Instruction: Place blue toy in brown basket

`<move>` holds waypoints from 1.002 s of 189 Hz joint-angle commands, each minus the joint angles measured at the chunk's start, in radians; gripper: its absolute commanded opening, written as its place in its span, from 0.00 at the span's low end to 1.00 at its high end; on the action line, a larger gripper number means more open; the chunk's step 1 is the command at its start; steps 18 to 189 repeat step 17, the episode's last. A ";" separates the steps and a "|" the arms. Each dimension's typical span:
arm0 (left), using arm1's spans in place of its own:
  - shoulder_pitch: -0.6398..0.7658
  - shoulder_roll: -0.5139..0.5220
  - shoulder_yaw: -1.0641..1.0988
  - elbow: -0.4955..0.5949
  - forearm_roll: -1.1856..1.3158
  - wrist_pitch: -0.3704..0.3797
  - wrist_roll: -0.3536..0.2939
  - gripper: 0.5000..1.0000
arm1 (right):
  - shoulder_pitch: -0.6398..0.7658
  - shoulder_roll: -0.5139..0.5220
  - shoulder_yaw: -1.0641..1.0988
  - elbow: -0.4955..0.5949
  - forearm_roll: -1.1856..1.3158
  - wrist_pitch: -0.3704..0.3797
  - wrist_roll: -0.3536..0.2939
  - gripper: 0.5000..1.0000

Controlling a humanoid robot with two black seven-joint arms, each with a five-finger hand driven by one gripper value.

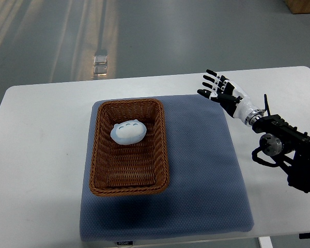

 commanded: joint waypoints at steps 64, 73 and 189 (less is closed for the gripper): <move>0.002 0.000 0.000 0.000 0.000 0.000 0.000 1.00 | -0.008 0.002 0.011 0.002 0.002 0.011 0.000 0.80; 0.002 0.000 0.000 0.000 0.000 0.000 0.000 1.00 | -0.008 0.002 0.011 0.002 0.002 0.011 0.000 0.80; 0.002 0.000 0.000 0.000 0.000 0.000 0.000 1.00 | -0.008 0.002 0.011 0.002 0.002 0.011 0.000 0.80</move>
